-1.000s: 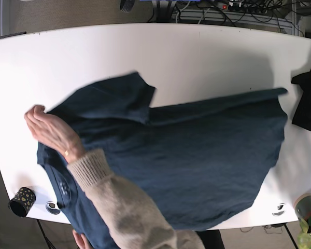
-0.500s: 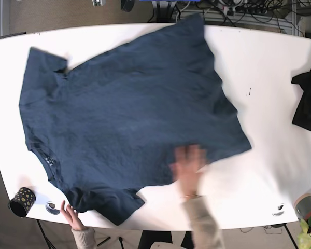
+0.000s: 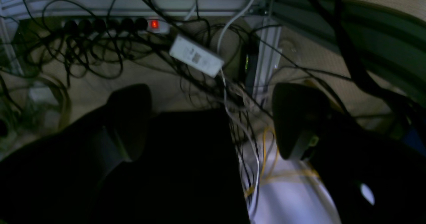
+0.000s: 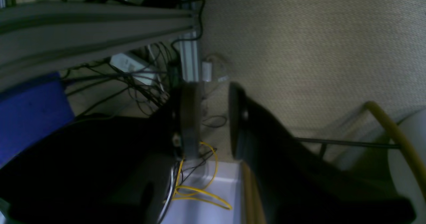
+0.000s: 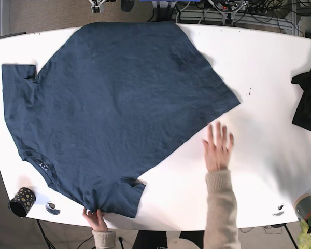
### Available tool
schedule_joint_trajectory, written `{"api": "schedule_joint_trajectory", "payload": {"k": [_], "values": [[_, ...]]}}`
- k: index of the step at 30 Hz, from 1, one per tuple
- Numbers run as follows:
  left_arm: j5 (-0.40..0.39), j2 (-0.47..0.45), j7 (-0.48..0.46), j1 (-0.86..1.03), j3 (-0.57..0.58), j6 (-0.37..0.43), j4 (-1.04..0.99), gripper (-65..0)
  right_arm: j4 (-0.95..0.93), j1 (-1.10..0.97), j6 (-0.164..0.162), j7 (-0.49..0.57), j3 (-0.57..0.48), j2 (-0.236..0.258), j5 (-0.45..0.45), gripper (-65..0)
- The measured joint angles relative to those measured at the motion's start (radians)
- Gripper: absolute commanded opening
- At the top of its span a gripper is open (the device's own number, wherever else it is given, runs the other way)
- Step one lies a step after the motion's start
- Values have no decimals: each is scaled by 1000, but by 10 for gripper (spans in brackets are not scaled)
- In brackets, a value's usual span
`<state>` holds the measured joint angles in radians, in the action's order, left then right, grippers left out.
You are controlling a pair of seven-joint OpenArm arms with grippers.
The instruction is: Fold the T-shirt properly
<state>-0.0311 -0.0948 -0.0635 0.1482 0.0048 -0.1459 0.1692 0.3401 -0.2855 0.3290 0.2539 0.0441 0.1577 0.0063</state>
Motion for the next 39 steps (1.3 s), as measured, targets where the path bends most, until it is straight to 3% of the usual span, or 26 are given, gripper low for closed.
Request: {"api": "schedule_joint_trajectory", "payload": {"k": [4,8,14,33,39], "values": [[0,0,29,-34,0,0,-44,-122,0,14,0,1,0,0,1,-512],[0,1,56,-62,0,21,-80,-122,2,16,0,-70,0,0,0,-512],[0,4,64,-68,0,158,-84,-122,-1,25,0,-82,0,0,0,-512],[0,53,61,-79,0,150,-82,-125,2,30,0,-75,0,-3,1,-518],[0,54,-168,-20,0,146,-76,-125,93,-32,-1,-70,7,-3,15,-517]]}}
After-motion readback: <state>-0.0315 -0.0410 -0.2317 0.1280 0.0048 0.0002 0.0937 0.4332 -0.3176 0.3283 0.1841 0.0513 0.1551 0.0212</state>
